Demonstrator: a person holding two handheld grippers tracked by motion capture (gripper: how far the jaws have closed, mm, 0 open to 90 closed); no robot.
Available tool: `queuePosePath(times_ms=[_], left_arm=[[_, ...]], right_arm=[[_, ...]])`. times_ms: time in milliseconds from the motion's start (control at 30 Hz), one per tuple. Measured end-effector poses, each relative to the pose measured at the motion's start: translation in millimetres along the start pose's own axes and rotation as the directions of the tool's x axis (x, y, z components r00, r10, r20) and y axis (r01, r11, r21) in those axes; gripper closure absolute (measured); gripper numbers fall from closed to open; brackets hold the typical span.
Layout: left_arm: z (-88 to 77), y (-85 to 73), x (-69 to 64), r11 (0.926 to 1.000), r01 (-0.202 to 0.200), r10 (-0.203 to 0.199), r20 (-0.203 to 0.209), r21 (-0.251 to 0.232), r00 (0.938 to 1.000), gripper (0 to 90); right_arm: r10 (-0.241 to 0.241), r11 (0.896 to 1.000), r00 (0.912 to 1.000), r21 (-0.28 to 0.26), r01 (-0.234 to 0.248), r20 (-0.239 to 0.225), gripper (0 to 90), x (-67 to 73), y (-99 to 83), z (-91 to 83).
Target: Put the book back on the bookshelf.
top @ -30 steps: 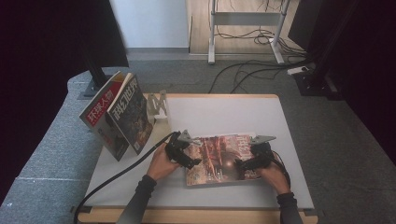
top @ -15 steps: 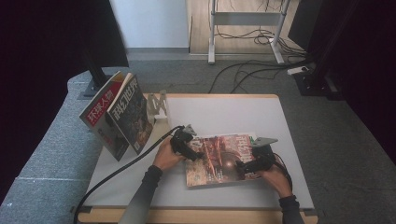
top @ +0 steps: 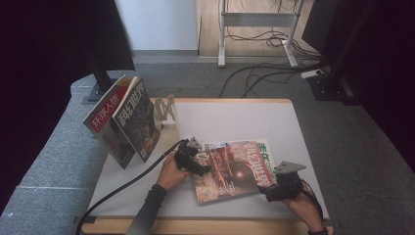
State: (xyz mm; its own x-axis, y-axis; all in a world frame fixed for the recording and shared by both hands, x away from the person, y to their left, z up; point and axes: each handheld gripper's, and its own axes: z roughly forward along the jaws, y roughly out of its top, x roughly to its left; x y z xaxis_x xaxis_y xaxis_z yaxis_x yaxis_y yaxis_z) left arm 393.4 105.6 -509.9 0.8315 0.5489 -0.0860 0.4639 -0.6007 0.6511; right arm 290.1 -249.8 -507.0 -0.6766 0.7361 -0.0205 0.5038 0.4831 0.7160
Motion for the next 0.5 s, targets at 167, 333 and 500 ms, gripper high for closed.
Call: queuePosePath(times_ms=[167, 333, 500], left_arm=[[-3.2, -5.1, -4.0, 0.9999, 0.01, -0.01, -0.005, -0.006, 0.9999, 0.0], [-3.9, -7.5, -7.3, 0.9993, 0.036, -0.036, 0.001, -0.011, 0.9994, 0.7], [-3.5, -7.6, -10.0, 0.9991, 0.041, -0.041, 0.009, -0.015, 0.9991, 2.4]], right_arm=[[-0.002, 1.0, 0.9995, 0.021, 0.002, 0.031, 1.6, -0.9, -2.6, 5.3], [0.007, 1.0, 0.9977, 0.02, -0.009, 0.067, 1.0, -4.0, -1.7, 6.5], [0.044, 0.999, 0.9957, 0.024, -0.046, 0.082, 0.0, -14.2, 0.6, 9.9]])
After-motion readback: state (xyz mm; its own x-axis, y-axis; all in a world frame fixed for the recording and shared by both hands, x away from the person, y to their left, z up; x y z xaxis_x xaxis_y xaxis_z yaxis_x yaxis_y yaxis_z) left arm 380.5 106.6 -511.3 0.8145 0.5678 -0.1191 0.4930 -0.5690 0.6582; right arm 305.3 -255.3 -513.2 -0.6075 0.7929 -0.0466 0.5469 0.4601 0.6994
